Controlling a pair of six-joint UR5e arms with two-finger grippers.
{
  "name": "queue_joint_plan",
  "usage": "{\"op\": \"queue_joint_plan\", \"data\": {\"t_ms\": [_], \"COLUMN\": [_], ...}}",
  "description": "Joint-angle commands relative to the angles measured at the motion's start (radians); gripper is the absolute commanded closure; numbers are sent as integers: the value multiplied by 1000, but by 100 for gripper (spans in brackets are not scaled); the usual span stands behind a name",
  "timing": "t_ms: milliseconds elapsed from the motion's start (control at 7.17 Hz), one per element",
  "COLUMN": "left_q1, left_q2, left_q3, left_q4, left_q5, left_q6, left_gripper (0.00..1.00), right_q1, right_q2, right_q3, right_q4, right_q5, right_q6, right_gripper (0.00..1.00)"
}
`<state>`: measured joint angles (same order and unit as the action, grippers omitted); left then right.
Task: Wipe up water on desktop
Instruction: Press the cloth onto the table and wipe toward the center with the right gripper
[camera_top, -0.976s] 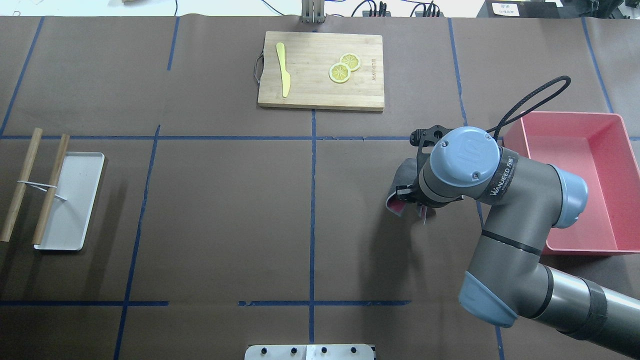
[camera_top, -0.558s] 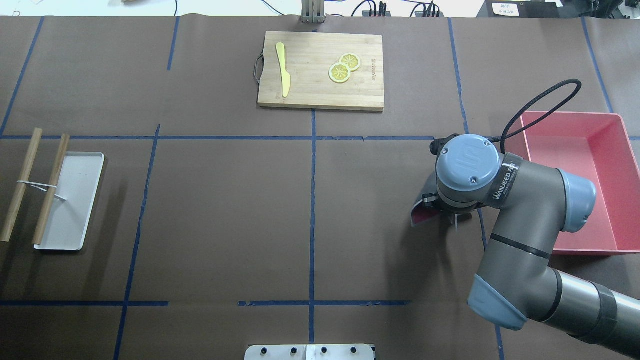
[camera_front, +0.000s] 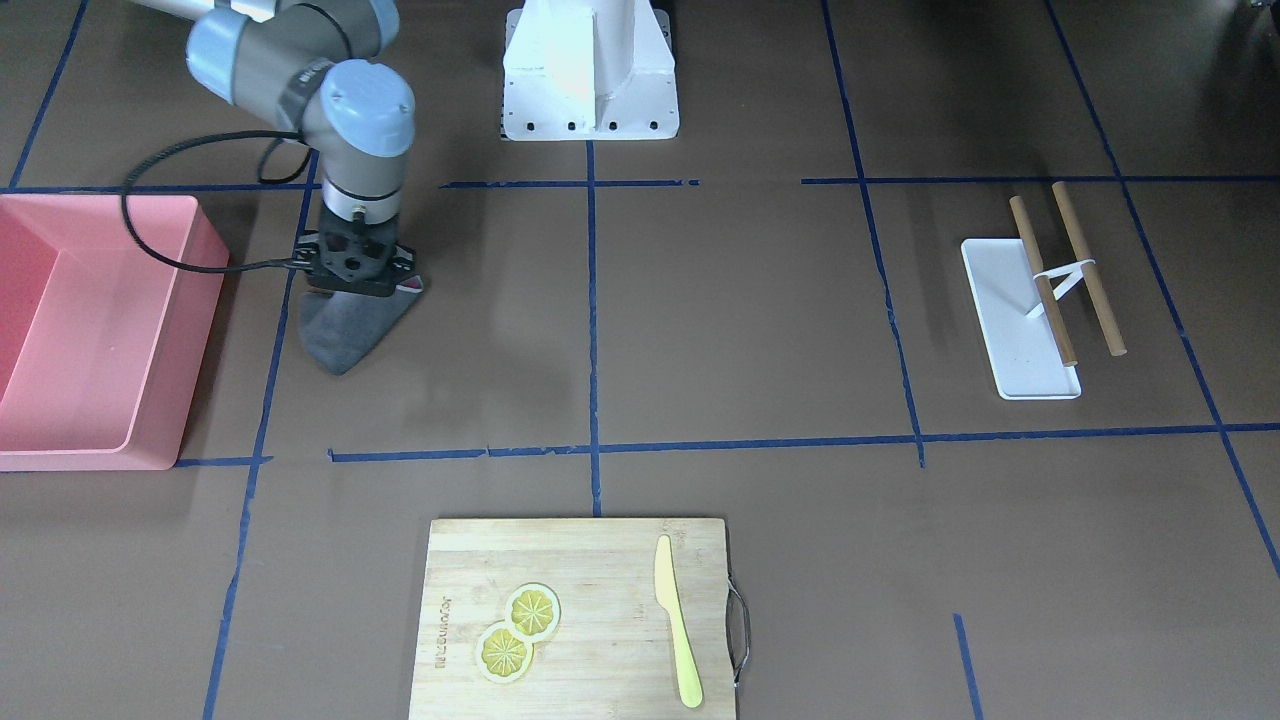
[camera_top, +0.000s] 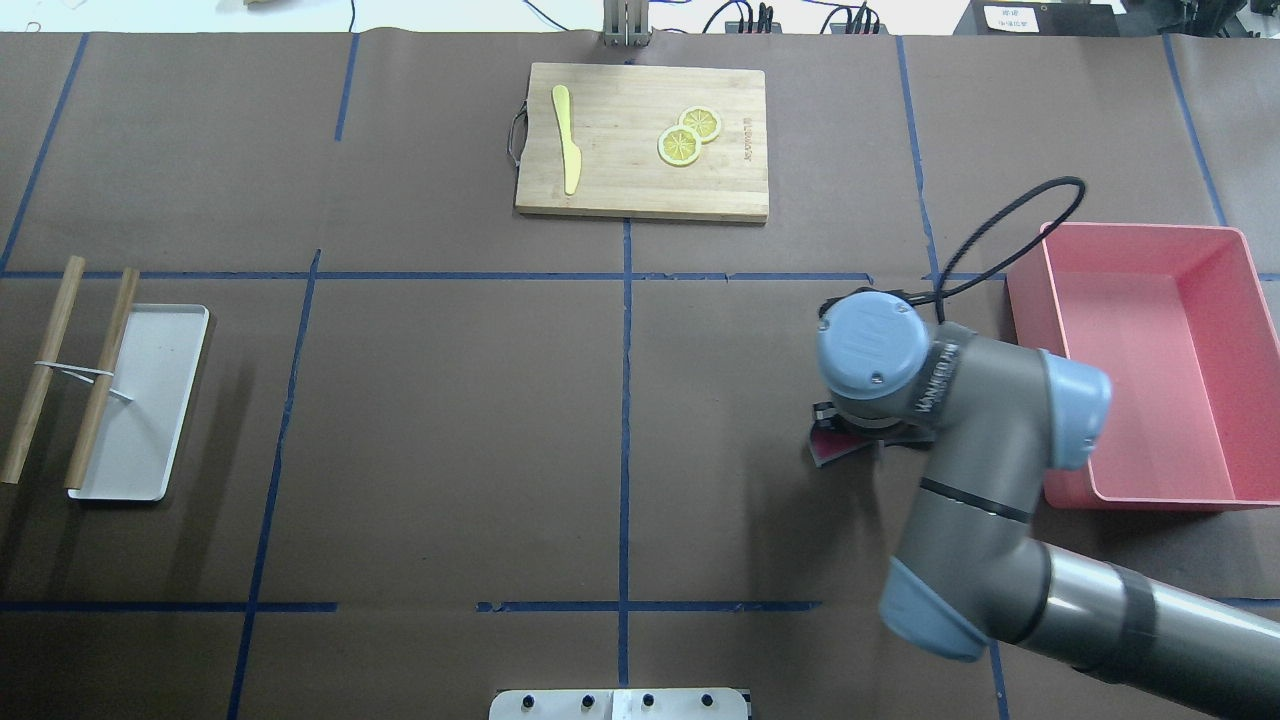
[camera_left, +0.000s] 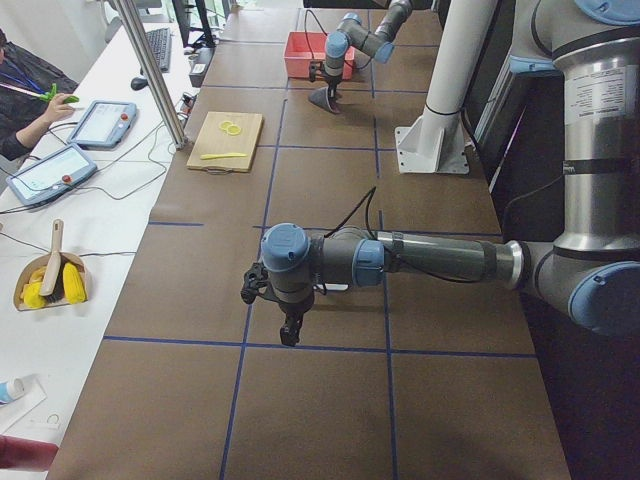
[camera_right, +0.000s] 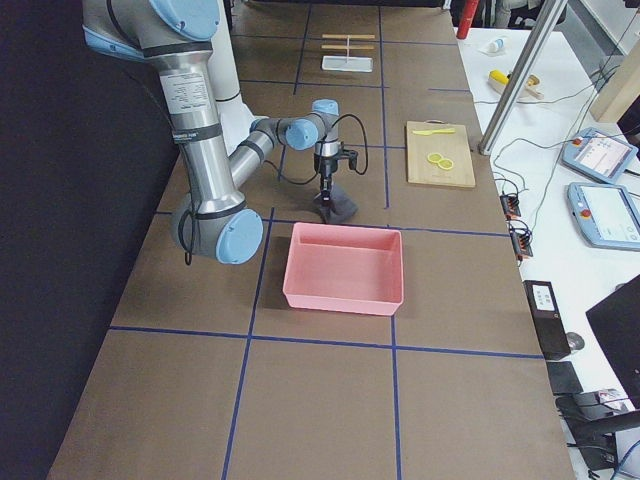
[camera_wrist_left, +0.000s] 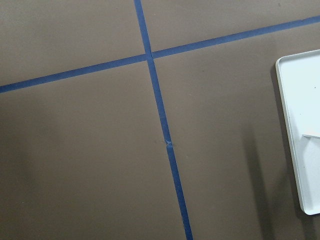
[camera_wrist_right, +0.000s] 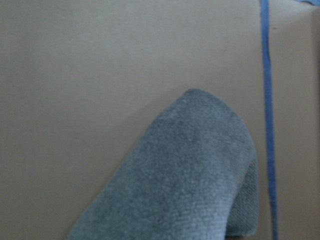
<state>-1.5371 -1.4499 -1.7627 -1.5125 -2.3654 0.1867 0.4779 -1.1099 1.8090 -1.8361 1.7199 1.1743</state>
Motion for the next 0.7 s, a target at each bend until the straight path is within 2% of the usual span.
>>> {"op": "queue_joint_plan", "data": {"t_ms": [0, 139, 279, 418, 558], "left_q1": [0, 0, 0, 0, 0], "left_q2": [0, 0, 0, 0, 0], "left_q3": [2, 3, 3, 3, 5], "left_q4": [0, 0, 0, 0, 0], "left_q5": [0, 0, 0, 0, 0], "left_q6": [0, 0, 2, 2, 2], "left_gripper": [0, 0, 0, 0, 0], "right_q1": [-40, -70, -93, -103, -104], "right_q2": [148, 261, 338, 376, 369], "right_q3": [-112, -220, -277, -286, -277], "right_q4": [99, 142, 156, 156, 153], "right_q5": [6, 6, 6, 6, 7], "right_q6": [156, 232, 296, 320, 317], "right_gripper": [100, 100, 100, 100, 100]}}
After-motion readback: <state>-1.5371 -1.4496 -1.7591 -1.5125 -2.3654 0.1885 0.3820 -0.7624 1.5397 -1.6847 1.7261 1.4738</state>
